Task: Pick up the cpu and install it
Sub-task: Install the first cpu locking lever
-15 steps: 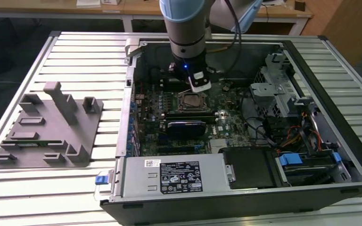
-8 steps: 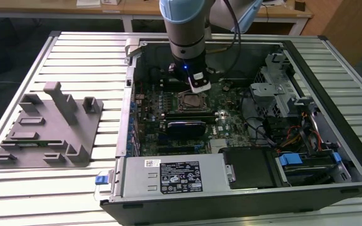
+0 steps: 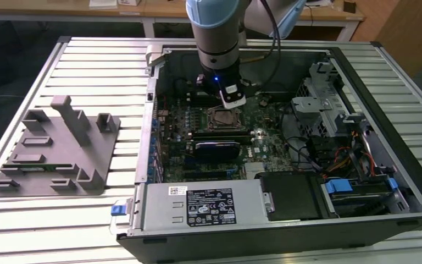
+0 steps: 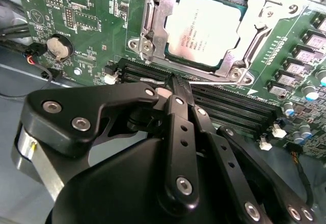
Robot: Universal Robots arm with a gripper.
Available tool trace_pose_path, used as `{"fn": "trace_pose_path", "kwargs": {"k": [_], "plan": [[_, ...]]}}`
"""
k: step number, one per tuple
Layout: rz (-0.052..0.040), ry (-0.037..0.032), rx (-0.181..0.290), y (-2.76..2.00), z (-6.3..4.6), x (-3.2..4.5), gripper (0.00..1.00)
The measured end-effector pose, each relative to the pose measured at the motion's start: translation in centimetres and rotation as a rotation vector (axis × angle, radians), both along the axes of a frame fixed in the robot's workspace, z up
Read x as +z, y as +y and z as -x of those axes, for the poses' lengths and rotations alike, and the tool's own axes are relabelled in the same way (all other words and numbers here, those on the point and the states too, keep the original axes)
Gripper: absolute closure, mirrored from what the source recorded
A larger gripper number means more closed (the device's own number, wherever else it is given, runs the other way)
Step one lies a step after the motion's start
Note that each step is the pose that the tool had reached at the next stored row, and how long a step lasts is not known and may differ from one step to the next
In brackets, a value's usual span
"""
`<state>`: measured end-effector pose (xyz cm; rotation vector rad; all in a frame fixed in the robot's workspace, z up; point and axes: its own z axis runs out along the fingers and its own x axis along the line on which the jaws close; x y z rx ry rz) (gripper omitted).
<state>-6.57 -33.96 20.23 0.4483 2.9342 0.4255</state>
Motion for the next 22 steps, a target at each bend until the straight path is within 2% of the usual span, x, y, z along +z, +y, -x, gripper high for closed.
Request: {"fn": "trace_pose_path", "kwargs": {"k": [6,10,22], "plan": [[-0.0003,0.0000,0.047,0.24,0.00,-0.13,0.89],[-0.0002,-0.0013,0.054,0.25,0.00,-0.24,0.89],[0.0030,-0.0189,0.070,0.25,0.00,-0.60,0.89]]}}
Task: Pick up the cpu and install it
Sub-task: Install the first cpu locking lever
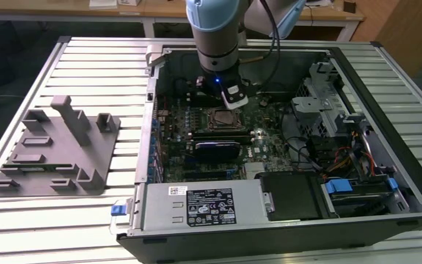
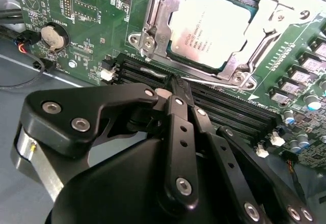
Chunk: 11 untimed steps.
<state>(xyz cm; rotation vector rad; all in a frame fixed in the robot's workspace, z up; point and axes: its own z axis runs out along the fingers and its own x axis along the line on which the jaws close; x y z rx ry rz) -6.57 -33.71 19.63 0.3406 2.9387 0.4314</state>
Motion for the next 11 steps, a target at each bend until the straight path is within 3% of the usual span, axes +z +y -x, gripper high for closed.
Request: {"fn": "trace_pose_path", "kwargs": {"k": [7,11], "plan": [[0.0012,-0.0140,0.011,-0.05,0.00,-0.17,0.89],[0.0019,-0.0224,0.016,-0.32,0.00,-0.25,0.89]]}}
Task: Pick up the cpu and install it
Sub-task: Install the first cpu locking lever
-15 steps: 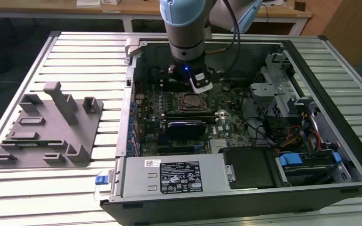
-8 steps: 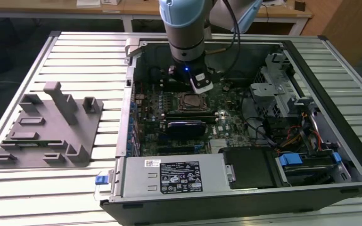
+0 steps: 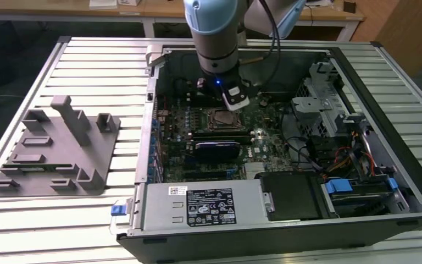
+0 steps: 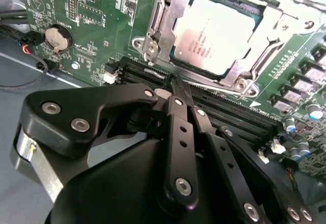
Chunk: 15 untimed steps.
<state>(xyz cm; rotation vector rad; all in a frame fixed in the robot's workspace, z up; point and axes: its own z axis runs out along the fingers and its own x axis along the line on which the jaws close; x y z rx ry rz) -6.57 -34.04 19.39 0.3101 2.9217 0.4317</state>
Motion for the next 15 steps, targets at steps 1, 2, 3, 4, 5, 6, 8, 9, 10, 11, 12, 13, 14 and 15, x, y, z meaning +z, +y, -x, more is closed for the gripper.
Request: {"fn": "trace_pose_path", "kwargs": {"k": [1,2,3,4,5,6,8,9,10,11,12,13,14,15], "plan": [[0.0001,-0.0021,0.001,-0.08,0.00,-0.03,0.89],[0.0004,-0.0040,0.002,-0.17,0.00,-0.06,0.89],[0.0005,-0.0058,0.003,-0.22,0.01,-0.08,0.89],[0.0005,-0.0066,0.004,-0.22,0.00,-0.09,0.89],[0.0004,-0.0070,0.004,-0.22,0.00,-0.09,0.89],[0.0004,-0.0072,0.005,-0.22,0.00,-0.09,0.89],[0.0004,-0.0072,0.005,-0.22,0.00,-0.08,0.89],[0.0005,-0.0071,0.005,-0.23,0.01,-0.05,0.89],[0.0006,-0.0070,0.005,-0.23,0.01,0.01,0.89],[0.0005,-0.0071,0.005,-0.23,0.01,0.08,0.89],[0.0003,-0.0072,0.005,-0.22,0.00,0.17,0.89],[0.0003,-0.0072,0.005,-0.22,0.00,0.25,0.89],[0.0004,-0.0072,0.005,-0.22,0.00,0.33,0.89],[0.0004,-0.0072,0.005,-0.22,0.00,0.38,0.89]]}}
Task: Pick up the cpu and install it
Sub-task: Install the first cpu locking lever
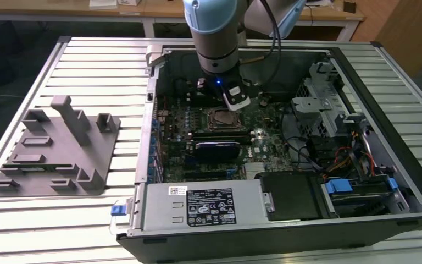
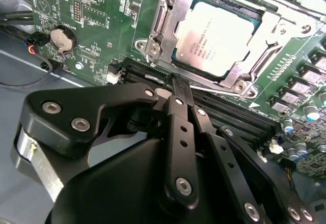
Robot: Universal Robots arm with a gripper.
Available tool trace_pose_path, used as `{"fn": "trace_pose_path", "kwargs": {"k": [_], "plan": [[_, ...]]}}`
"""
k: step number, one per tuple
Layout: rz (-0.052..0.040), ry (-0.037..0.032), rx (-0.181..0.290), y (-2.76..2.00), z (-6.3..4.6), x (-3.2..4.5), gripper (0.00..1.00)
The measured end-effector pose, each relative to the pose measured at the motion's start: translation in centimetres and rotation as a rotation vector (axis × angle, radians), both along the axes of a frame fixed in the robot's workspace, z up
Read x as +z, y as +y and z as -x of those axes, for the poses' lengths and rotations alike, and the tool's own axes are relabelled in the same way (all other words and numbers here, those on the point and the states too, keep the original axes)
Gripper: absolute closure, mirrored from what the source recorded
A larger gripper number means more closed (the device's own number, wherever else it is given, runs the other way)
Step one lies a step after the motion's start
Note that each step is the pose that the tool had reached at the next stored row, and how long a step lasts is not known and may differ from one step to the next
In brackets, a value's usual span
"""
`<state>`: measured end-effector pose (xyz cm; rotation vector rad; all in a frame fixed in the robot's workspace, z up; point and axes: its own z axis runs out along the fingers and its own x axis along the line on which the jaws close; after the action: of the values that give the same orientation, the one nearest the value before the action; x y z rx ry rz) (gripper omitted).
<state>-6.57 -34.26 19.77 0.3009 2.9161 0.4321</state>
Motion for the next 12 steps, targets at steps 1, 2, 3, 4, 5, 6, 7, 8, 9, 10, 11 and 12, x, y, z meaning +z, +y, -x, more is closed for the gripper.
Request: {"fn": "trace_pose_path", "kwargs": {"k": [1,2,3,4,5,6,7,8,9,10,11,12], "plan": [[0.0000,-0.0001,0.000,0.02,0.00,0.04,0.89],[-0.0001,-0.0001,0.000,0.05,0.00,0.05,0.89],[0.0001,0.0000,0.000,0.09,0.01,0.06,0.89],[0.0000,0.0000,0.000,0.15,0.02,0.06,0.89],[-0.0001,-0.0001,0.000,0.21,0.02,0.06,0.89],[0.0001,0.0000,0.000,0.25,0.03,0.06,0.89],[0.0001,0.0000,0.000,0.28,0.04,0.07,0.89],[0.0001,0.0001,0.000,0.31,0.05,0.07,0.89],[0.0001,0.0000,0.000,0.35,0.07,0.07,0.89],[0.0001,0.0000,0.000,0.39,0.10,0.06,0.89],[0.0000,0.0000,0.000,0.42,0.16,0.06,0.89],[0.0000,0.0000,0.000,0.45,0.24,0.06,0.89]]}}
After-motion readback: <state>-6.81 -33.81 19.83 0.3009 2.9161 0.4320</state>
